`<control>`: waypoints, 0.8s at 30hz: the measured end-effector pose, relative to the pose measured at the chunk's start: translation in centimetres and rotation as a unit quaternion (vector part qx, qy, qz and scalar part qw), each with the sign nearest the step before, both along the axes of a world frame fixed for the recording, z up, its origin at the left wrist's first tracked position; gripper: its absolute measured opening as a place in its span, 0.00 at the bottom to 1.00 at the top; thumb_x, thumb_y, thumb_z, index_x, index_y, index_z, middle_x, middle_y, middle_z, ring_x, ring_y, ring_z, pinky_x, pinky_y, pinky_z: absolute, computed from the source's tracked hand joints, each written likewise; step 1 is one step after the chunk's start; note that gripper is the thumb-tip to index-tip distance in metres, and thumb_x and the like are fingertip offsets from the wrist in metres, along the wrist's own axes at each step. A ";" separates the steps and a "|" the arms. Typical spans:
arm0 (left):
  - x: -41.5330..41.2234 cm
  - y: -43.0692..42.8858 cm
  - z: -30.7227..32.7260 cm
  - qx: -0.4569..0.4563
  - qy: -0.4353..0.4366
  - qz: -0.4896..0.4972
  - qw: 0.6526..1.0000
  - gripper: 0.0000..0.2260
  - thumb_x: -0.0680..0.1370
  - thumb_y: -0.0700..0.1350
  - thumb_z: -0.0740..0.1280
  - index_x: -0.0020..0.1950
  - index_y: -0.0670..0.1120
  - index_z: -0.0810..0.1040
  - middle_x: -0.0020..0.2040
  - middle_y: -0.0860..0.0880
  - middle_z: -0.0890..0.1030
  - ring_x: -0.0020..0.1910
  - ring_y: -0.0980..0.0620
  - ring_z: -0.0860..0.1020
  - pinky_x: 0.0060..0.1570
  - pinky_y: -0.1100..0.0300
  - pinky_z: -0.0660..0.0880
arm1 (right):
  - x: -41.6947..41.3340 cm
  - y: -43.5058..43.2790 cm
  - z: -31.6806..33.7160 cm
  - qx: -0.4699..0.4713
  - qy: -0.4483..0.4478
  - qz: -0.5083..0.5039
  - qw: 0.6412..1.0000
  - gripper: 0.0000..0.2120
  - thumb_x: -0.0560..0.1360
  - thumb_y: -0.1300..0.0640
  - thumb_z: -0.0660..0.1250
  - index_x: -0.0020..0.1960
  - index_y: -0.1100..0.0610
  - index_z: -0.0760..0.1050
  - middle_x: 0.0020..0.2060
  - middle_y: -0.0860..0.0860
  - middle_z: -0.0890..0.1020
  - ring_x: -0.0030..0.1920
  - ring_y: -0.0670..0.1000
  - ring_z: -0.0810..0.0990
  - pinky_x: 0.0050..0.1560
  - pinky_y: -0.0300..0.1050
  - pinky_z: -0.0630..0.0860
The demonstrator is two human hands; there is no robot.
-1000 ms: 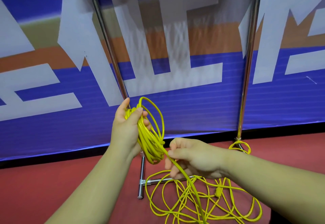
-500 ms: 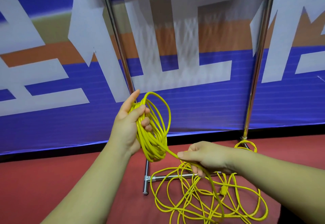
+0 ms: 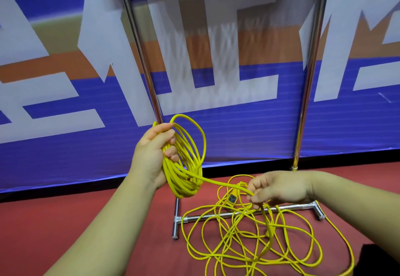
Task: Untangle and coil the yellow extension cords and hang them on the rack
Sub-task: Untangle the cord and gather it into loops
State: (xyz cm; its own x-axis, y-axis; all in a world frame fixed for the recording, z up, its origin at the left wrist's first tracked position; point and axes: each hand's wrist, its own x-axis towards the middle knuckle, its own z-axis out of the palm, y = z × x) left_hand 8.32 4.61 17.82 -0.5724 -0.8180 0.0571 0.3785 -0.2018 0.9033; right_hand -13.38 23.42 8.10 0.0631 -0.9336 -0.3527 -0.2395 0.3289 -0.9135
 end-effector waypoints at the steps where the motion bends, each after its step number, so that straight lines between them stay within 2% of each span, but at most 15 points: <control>1: 0.0 0.0 -0.1 -0.013 -0.008 -0.001 1.000 0.07 0.80 0.34 0.64 0.50 0.44 0.79 0.32 0.47 0.73 0.21 0.56 0.66 0.22 0.65 0.65 | -0.2 0.3 0.1 -0.002 0.005 -0.023 1.000 0.09 0.74 0.53 0.70 0.49 0.58 0.77 0.40 0.51 0.83 0.41 0.46 0.79 0.44 0.38 0.73; 4: 0.0 0.0 -0.8 -0.083 -0.069 -0.010 0.994 0.07 0.80 0.34 0.65 0.51 0.44 0.81 0.33 0.44 0.72 0.22 0.53 0.65 0.23 0.62 0.65 | -0.9 0.7 1.4 -0.043 -0.005 -0.147 0.988 0.05 0.77 0.58 0.70 0.47 0.59 0.76 0.36 0.54 0.80 0.34 0.49 0.77 0.35 0.40 0.72; 6: -0.2 0.4 -1.3 -0.132 -0.109 -0.028 0.985 0.08 0.80 0.33 0.66 0.50 0.44 0.82 0.35 0.41 0.71 0.23 0.51 0.65 0.23 0.61 0.66 | -1.0 0.7 3.0 -0.094 -0.014 -0.253 0.963 0.02 0.77 0.63 0.69 0.45 0.60 0.77 0.34 0.54 0.79 0.30 0.46 0.74 0.30 0.38 0.71; 10: -0.9 1.7 -1.9 -0.204 -0.159 -0.088 0.962 0.10 0.80 0.35 0.67 0.49 0.47 0.85 0.35 0.41 0.72 0.23 0.50 0.65 0.25 0.60 0.65 | 0.3 0.4 5.8 -0.178 -0.037 -0.364 0.913 0.04 0.74 0.65 0.73 0.41 0.60 0.80 0.33 0.54 0.80 0.30 0.47 0.73 0.34 0.41 0.74; 14: -1.7 3.5 -2.4 -0.263 -0.200 -0.156 0.931 0.05 0.77 0.43 0.73 0.51 0.51 0.86 0.31 0.44 0.73 0.23 0.49 0.67 0.27 0.59 0.67 | 1.5 0.2 6.9 -0.220 0.008 -0.408 0.886 0.04 0.71 0.63 0.76 0.41 0.60 0.81 0.33 0.58 0.83 0.33 0.53 0.75 0.38 0.48 0.72; 18: -2.6 5.2 -2.3 -0.286 -0.258 -0.184 0.904 0.09 0.73 0.49 0.77 0.52 0.54 0.86 0.29 0.47 0.75 0.23 0.50 0.69 0.26 0.62 0.67 | 2.4 0.2 8.1 -0.249 0.067 -0.395 0.882 0.05 0.70 0.61 0.78 0.43 0.58 0.83 0.31 0.56 0.82 0.31 0.48 0.77 0.38 0.46 0.75; 21: -3.0 5.8 -2.5 -0.273 -0.263 -0.175 0.909 0.07 0.72 0.49 0.78 0.49 0.51 0.86 0.29 0.46 0.75 0.22 0.51 0.69 0.25 0.62 0.67 | 2.8 0.2 8.8 -0.266 0.078 -0.376 0.884 0.05 0.70 0.60 0.78 0.43 0.58 0.83 0.35 0.62 0.83 0.32 0.48 0.79 0.41 0.47 0.78; 24: -3.3 6.0 -2.4 -0.270 -0.261 -0.152 0.914 0.07 0.72 0.45 0.78 0.48 0.49 0.85 0.25 0.50 0.73 0.21 0.53 0.69 0.24 0.63 0.68 | 2.6 0.0 9.0 -0.269 0.083 -0.367 0.887 0.04 0.71 0.59 0.78 0.43 0.56 0.83 0.36 0.61 0.84 0.34 0.49 0.80 0.45 0.53 0.81</control>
State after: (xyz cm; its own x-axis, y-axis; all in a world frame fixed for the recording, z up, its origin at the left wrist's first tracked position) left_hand 5.06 10.65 15.38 -0.8336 -0.5491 0.0604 -0.1311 0.3028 0.9440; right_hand -10.75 23.42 17.10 -0.6416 -0.7383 0.2080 -0.2867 -0.0206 -0.9578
